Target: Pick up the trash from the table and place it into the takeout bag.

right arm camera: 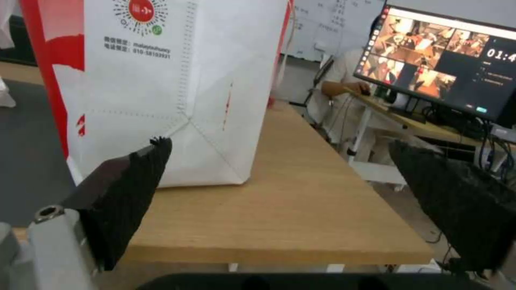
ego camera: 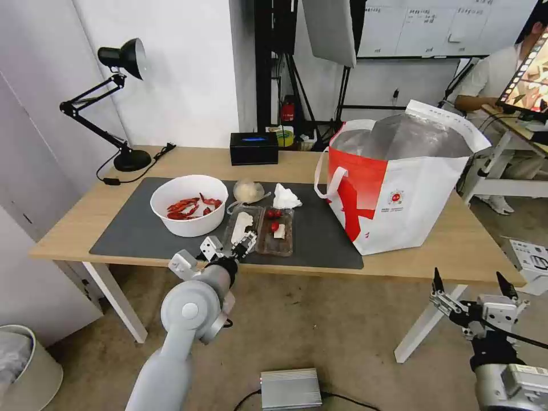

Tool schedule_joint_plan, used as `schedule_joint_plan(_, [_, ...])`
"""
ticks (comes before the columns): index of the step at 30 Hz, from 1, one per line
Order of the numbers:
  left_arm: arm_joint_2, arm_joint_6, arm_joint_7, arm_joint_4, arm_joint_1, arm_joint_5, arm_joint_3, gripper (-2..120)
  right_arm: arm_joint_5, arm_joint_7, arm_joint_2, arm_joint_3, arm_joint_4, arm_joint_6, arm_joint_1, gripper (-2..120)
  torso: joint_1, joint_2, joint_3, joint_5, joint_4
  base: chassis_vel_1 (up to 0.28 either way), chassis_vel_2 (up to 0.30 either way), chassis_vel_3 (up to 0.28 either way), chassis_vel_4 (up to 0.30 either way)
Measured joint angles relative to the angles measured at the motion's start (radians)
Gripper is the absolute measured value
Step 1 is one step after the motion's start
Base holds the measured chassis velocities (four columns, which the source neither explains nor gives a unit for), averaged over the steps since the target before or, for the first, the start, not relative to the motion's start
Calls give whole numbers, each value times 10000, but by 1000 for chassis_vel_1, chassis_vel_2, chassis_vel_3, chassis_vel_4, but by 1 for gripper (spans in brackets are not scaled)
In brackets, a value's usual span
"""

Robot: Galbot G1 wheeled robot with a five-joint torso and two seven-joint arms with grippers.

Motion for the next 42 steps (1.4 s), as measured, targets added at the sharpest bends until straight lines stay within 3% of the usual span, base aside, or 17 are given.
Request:
schedule_joint_plan(14, [-50, 82, 94, -236, 210, 49, -63, 100, -1, 26, 43, -44, -132, 30, 79, 100, 0, 0, 0, 0, 0, 0, 0, 0, 0])
schedule_joint_plan(24, [-151, 78, 308, 114, 131, 288, -9, 100, 1, 33, 29, -79, -231, 59, 127, 100, 0, 0, 0, 0, 0, 0, 0, 0, 0])
schedule_joint_plan(42, [-120, -565, 1366, 777, -121, 1096, 90, 100, 8, 20, 44, -190, -509, 186, 267, 100, 0, 0, 0, 0, 0, 0, 0, 0, 0])
